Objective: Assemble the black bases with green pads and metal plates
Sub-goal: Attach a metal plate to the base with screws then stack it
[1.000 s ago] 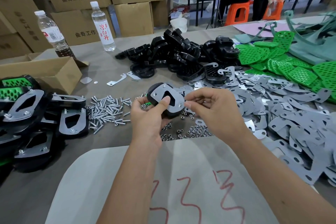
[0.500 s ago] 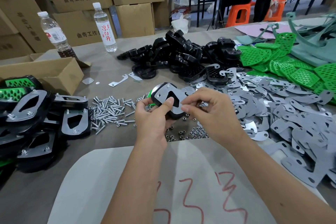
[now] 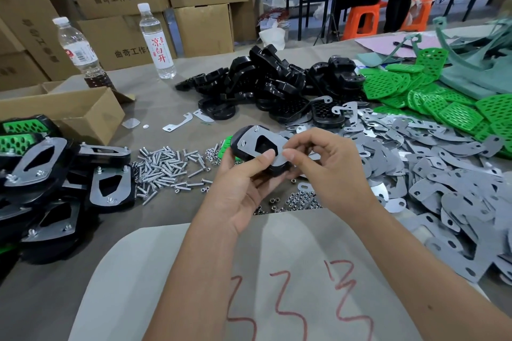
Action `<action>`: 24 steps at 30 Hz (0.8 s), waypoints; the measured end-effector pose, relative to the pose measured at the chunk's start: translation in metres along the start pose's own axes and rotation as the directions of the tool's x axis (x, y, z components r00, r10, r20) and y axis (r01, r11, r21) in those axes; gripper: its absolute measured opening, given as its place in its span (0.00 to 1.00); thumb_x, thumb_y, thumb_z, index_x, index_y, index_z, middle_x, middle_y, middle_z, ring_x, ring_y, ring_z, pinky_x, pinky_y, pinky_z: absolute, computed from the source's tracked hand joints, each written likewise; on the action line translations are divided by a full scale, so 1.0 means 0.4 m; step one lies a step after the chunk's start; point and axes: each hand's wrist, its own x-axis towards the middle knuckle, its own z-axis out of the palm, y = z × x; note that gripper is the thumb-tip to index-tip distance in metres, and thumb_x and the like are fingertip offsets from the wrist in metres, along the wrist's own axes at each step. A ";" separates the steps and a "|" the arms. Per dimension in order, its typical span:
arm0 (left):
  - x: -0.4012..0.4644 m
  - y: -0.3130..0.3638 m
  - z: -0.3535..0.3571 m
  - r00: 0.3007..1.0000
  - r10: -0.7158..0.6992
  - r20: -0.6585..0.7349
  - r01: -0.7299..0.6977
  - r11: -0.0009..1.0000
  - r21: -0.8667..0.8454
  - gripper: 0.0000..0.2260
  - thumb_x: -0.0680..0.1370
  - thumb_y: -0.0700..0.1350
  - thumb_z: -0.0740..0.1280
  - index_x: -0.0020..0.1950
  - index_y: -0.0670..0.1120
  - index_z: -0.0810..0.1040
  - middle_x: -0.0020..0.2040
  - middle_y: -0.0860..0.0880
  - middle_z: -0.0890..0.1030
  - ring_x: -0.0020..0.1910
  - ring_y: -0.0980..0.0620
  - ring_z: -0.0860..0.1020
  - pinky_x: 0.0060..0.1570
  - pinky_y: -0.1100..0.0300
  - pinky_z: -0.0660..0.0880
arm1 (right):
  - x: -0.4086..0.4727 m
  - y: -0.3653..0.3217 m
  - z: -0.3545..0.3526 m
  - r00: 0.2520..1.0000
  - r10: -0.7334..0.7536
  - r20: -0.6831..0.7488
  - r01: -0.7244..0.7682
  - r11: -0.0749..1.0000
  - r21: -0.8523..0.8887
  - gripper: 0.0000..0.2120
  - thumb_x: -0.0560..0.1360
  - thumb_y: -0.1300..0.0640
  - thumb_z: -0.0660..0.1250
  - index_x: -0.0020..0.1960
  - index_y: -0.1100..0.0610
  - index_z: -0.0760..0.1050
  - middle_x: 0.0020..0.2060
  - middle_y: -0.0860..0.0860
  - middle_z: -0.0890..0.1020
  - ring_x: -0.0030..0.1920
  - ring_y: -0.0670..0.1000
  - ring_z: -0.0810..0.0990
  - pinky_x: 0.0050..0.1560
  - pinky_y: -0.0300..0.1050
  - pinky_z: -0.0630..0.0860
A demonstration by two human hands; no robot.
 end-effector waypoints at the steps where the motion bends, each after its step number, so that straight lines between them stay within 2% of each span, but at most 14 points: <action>1: 0.000 0.003 -0.001 1.000 -0.004 0.008 0.004 1.000 0.025 0.24 0.76 0.33 0.72 0.72 0.43 0.73 0.60 0.37 0.84 0.58 0.34 0.84 0.46 0.51 0.85 | 0.000 0.000 0.000 1.000 -0.006 -0.003 0.006 1.000 -0.004 0.06 0.77 0.63 0.74 0.47 0.52 0.84 0.39 0.55 0.81 0.36 0.55 0.83 0.38 0.63 0.84; 5: -0.002 0.006 -0.007 0.999 0.030 -0.013 -0.029 0.995 0.097 0.22 0.78 0.35 0.72 0.70 0.46 0.74 0.57 0.39 0.86 0.53 0.37 0.86 0.42 0.56 0.84 | -0.003 0.000 0.001 1.000 -0.024 0.006 0.024 0.999 -0.031 0.06 0.77 0.64 0.74 0.47 0.54 0.83 0.38 0.54 0.80 0.34 0.56 0.84 0.37 0.58 0.84; 8: 0.000 -0.002 -0.004 0.997 0.064 -0.044 -0.059 0.993 0.101 0.20 0.79 0.31 0.69 0.69 0.43 0.73 0.55 0.39 0.87 0.49 0.41 0.87 0.42 0.54 0.84 | -0.004 -0.005 0.009 0.998 -0.057 0.038 0.060 0.996 -0.064 0.06 0.76 0.67 0.74 0.48 0.57 0.84 0.39 0.53 0.79 0.35 0.53 0.84 0.37 0.45 0.84; 10: 0.004 -0.009 0.000 0.995 0.062 -0.077 -0.054 0.994 0.100 0.19 0.79 0.30 0.68 0.69 0.41 0.73 0.53 0.40 0.87 0.46 0.42 0.87 0.42 0.53 0.84 | -0.004 -0.009 0.010 0.994 -0.075 0.078 0.081 0.993 -0.086 0.06 0.77 0.69 0.73 0.48 0.60 0.85 0.41 0.53 0.79 0.36 0.51 0.85 0.38 0.40 0.83; 13: 0.008 -0.016 0.003 0.995 0.057 -0.085 -0.048 0.993 0.111 0.18 0.80 0.31 0.67 0.70 0.38 0.71 0.55 0.37 0.86 0.46 0.41 0.86 0.43 0.53 0.84 | 0.001 -0.010 0.004 0.991 -0.065 0.115 0.076 0.993 -0.095 0.06 0.78 0.68 0.72 0.50 0.60 0.86 0.41 0.52 0.79 0.35 0.51 0.85 0.39 0.42 0.83; 18: 0.000 -0.022 0.015 0.994 0.086 -0.064 -0.078 0.988 0.130 0.17 0.81 0.33 0.68 0.70 0.37 0.70 0.57 0.37 0.85 0.46 0.43 0.86 0.42 0.56 0.82 | -0.006 -0.015 -0.004 0.999 -0.024 0.034 0.025 1.000 -0.012 0.04 0.74 0.65 0.77 0.45 0.59 0.84 0.36 0.52 0.81 0.34 0.54 0.85 0.33 0.43 0.82; 20: -0.001 -0.026 0.020 0.992 0.101 -0.078 -0.089 0.986 0.139 0.17 0.81 0.33 0.68 0.69 0.38 0.70 0.60 0.35 0.84 0.47 0.44 0.86 0.43 0.56 0.83 | -0.006 -0.010 -0.002 1.000 -0.005 -0.009 0.005 1.000 0.002 0.06 0.73 0.63 0.79 0.43 0.58 0.82 0.34 0.52 0.81 0.32 0.54 0.85 0.32 0.43 0.81; 24: 0.002 -0.027 0.024 0.986 0.117 -0.118 -0.104 0.989 0.108 0.18 0.81 0.33 0.69 0.69 0.38 0.70 0.59 0.34 0.83 0.46 0.44 0.84 0.40 0.56 0.82 | -0.007 -0.005 0.005 1.000 -0.016 0.014 0.016 1.000 0.014 0.10 0.74 0.64 0.78 0.53 0.54 0.85 0.36 0.50 0.79 0.34 0.56 0.85 0.34 0.45 0.82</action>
